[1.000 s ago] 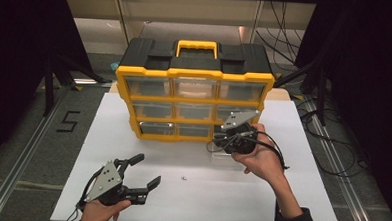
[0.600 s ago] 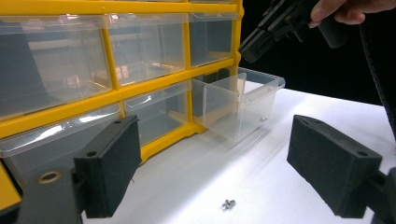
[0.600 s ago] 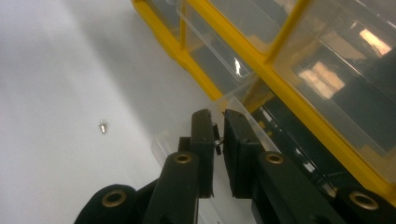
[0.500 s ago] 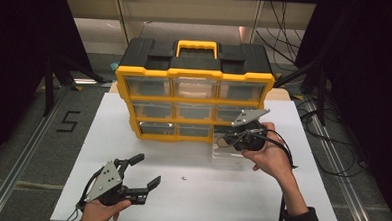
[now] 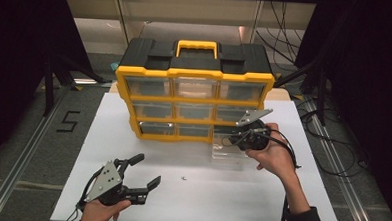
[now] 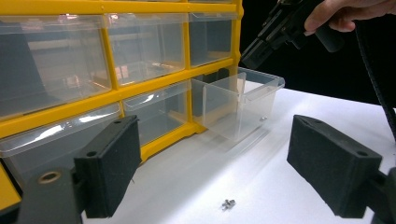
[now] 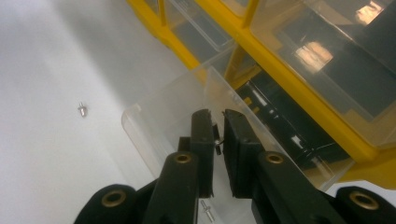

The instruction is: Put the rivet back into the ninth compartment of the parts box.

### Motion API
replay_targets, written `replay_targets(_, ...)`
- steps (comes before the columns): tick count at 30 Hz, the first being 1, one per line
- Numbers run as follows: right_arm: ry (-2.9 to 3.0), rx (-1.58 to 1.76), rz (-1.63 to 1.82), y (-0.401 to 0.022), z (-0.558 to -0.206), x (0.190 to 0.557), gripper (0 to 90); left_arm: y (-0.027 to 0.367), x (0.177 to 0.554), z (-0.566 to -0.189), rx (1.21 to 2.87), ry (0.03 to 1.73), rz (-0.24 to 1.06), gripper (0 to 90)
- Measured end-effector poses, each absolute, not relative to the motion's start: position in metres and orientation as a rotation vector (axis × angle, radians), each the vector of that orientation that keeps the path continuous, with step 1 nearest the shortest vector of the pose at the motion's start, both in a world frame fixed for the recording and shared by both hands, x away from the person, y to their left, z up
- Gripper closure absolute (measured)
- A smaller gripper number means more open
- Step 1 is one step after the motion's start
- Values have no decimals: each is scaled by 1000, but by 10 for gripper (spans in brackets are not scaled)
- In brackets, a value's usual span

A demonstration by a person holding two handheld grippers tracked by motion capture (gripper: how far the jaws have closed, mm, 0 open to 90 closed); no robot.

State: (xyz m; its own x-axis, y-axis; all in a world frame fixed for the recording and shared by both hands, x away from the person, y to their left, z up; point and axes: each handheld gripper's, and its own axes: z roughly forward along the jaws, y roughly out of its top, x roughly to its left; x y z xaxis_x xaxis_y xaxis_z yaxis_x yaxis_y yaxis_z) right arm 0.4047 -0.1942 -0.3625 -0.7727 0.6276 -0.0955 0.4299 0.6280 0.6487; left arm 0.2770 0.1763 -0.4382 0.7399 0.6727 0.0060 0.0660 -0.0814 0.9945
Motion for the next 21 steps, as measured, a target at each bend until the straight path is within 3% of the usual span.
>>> replay_targets(14,2604,843,849,-193,-372,409,805,176,277,-438,1593,611,558,169)
replay_targets(16,2590,842,864,-191,-370,407,684,176,277,-438,1594,611,559,169)
replay_targets(17,2590,842,864,-191,-370,407,684,176,277,-438,1594,611,559,169)
replay_targets(18,2526,835,900,-189,-368,406,527,176,277,-438,1593,611,557,169)
replay_targets(21,2484,840,941,-188,-360,404,455,176,277,-438,1595,613,557,169)
